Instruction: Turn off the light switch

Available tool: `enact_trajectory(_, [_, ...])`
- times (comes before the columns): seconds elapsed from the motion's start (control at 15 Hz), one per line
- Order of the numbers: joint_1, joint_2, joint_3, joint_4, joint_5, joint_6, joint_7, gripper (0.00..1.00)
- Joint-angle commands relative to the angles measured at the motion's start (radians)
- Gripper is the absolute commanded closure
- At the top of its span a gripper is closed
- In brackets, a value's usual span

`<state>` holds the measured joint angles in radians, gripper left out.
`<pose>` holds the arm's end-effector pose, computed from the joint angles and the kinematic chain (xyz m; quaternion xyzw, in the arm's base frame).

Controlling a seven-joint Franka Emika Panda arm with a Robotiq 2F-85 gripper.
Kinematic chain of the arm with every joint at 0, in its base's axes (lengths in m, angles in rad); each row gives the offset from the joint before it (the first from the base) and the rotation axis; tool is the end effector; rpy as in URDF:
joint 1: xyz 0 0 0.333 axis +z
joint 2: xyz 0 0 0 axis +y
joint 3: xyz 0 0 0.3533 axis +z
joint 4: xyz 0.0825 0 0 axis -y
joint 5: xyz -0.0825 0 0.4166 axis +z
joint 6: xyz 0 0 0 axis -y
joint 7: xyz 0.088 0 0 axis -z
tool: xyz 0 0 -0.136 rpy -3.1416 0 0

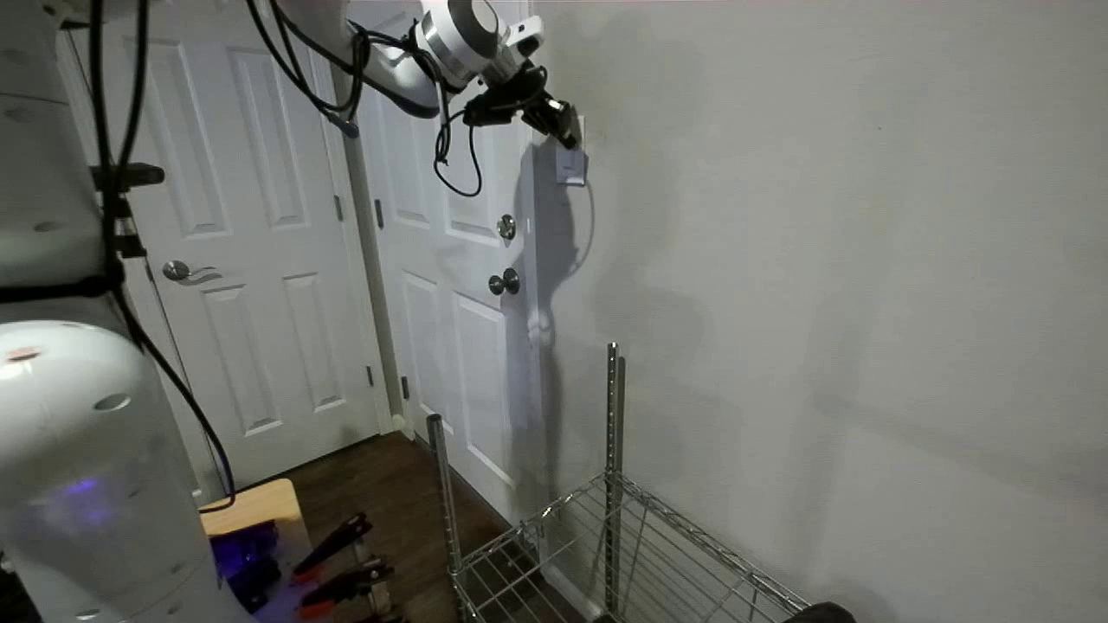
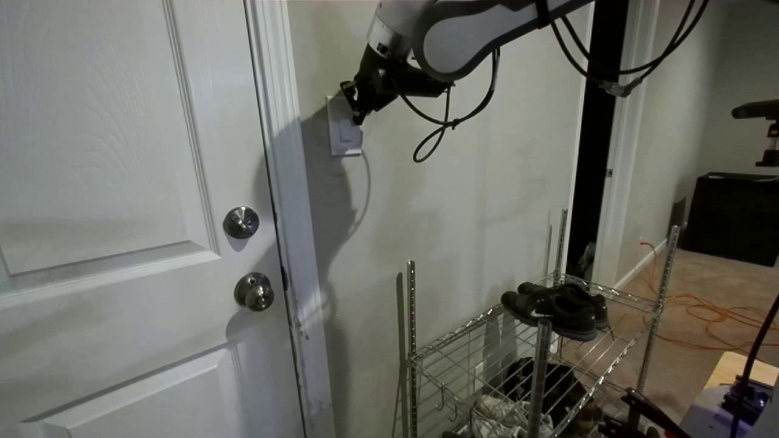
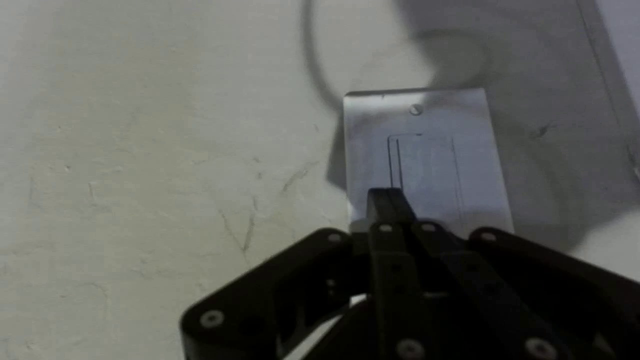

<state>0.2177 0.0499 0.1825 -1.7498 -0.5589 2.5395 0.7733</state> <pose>0.6293 0.2606 0.6276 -0.9100 0.0154 -0.4142 0.0065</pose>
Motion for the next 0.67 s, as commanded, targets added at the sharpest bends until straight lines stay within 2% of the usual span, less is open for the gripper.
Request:
enact_trajectory(0.0, [0.01,0.019,0.006,0.035,0.073,-0.087,-0.055,1.0])
enact_trajectory(0.6, [0.024,0.045,0.01,0.058,0.161,-0.135,-0.11,1.0])
